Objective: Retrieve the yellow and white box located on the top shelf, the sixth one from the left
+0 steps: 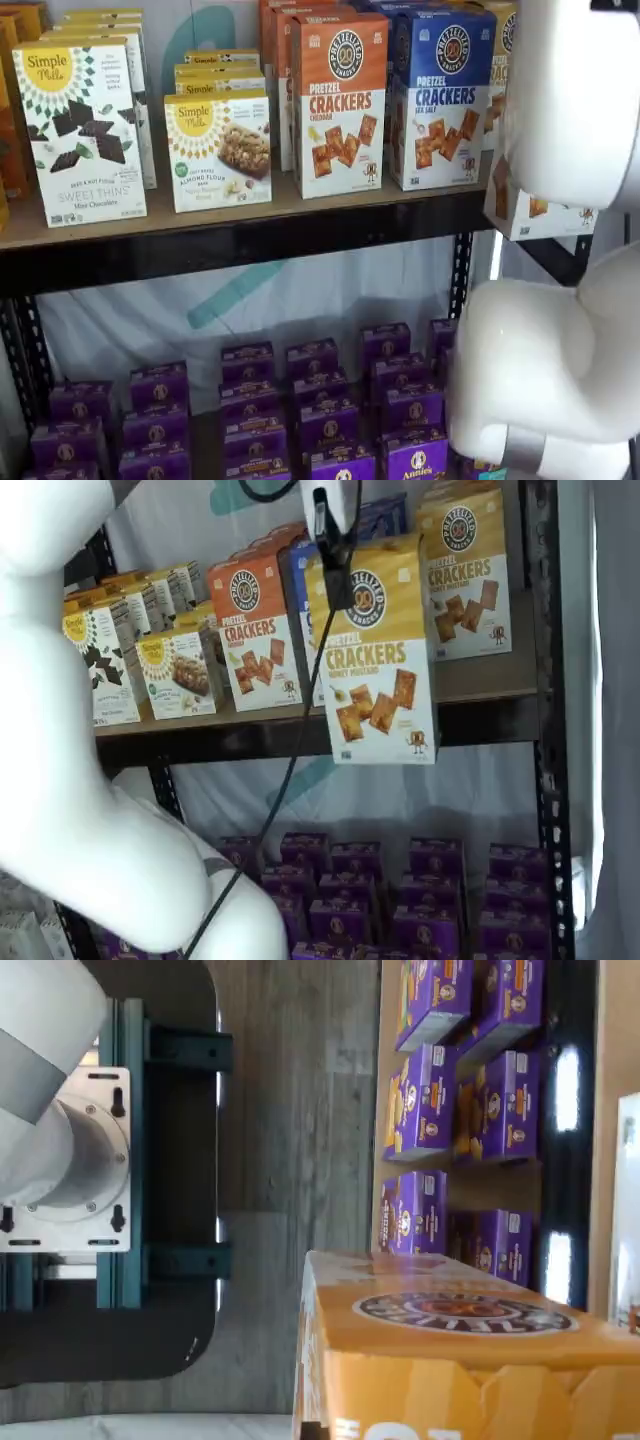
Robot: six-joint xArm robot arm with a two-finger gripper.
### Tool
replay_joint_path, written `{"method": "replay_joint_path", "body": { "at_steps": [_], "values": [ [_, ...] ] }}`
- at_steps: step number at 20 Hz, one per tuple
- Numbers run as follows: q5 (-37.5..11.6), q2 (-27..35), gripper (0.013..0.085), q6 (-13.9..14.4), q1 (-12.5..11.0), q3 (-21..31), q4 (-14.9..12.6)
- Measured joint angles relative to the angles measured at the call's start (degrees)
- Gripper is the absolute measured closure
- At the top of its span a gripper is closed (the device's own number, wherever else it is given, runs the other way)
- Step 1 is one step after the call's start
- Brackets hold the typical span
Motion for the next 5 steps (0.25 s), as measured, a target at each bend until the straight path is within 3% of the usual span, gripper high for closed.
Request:
{"method": "replay_joint_path", "body": {
  "at_steps": [5],
  "values": [
    [0.24,-1.60,0.0370,2.43,2.65,1.86,-0.62]
  ]
}}
